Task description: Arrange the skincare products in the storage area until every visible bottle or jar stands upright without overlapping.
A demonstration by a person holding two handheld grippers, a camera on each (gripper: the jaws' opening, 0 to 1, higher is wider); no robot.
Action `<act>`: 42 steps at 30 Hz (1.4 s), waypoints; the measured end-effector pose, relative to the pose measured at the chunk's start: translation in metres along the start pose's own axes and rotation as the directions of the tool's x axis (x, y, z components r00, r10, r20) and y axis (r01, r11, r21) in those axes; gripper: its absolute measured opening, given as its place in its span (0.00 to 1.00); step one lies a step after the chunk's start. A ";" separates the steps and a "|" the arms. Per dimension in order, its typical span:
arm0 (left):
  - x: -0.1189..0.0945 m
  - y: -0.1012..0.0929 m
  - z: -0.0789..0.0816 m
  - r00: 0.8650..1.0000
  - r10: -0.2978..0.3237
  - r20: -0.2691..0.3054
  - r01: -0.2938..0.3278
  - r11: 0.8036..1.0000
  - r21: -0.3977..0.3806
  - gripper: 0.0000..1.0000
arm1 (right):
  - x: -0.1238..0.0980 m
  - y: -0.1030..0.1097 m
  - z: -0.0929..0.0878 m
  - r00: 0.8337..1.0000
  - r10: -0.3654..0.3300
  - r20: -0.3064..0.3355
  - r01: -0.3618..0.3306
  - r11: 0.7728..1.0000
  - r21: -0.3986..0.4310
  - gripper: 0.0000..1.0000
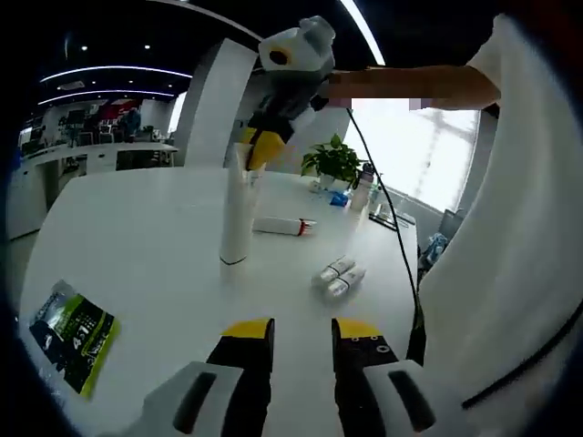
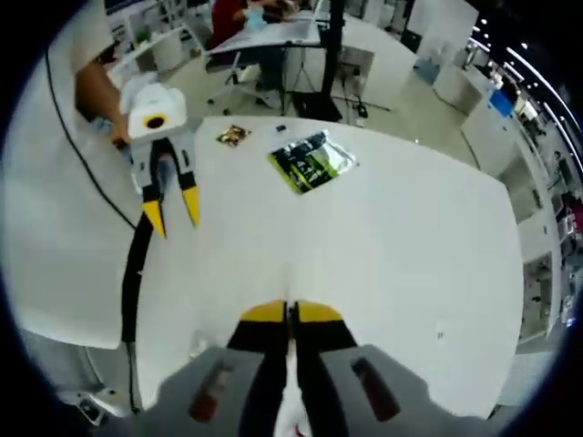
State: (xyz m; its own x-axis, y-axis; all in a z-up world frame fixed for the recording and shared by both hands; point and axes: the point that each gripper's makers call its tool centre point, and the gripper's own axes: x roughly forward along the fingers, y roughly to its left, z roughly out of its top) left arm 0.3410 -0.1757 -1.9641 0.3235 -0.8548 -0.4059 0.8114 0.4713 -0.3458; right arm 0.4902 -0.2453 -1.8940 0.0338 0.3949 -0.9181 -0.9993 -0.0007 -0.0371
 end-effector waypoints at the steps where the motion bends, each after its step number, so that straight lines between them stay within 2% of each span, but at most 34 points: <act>1: -0.002 0.001 -0.001 1.000 0.004 -0.006 -0.004 1.000 -0.003 0.25 | -0.001 -0.005 -0.002 1.000 -0.006 -0.007 0.006 1.000 0.000 0.00; 4: -0.006 0.003 -0.007 0.999 0.009 -0.039 -0.011 0.999 -0.041 0.26 | -0.003 -0.016 -0.004 1.000 -0.013 -0.017 0.013 1.000 0.003 0.00; 15: -0.018 0.006 -0.012 0.999 0.040 -0.036 -0.043 0.997 -0.060 0.27 | -0.001 -0.056 -0.002 1.000 -0.027 0.013 0.027 0.998 0.051 0.00; 31: -0.021 0.015 -0.004 0.998 0.059 -0.025 -0.061 0.997 -0.055 0.26 | 0.000 -0.085 -0.007 0.999 -0.037 0.003 0.037 0.996 0.079 0.00; 42: -0.028 0.020 -0.010 0.996 0.084 -0.037 -0.086 0.994 -0.062 0.26 | 0.005 -0.097 -0.012 1.000 -0.020 -0.006 0.021 0.996 0.082 0.00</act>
State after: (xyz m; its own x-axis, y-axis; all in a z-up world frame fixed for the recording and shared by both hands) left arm 0.3429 -0.1401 -1.9680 0.3719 -0.8038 -0.4644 0.7491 0.5553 -0.3612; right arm 0.5871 -0.2539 -1.9001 0.0539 0.3891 -0.9196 -0.9963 0.0824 -0.0236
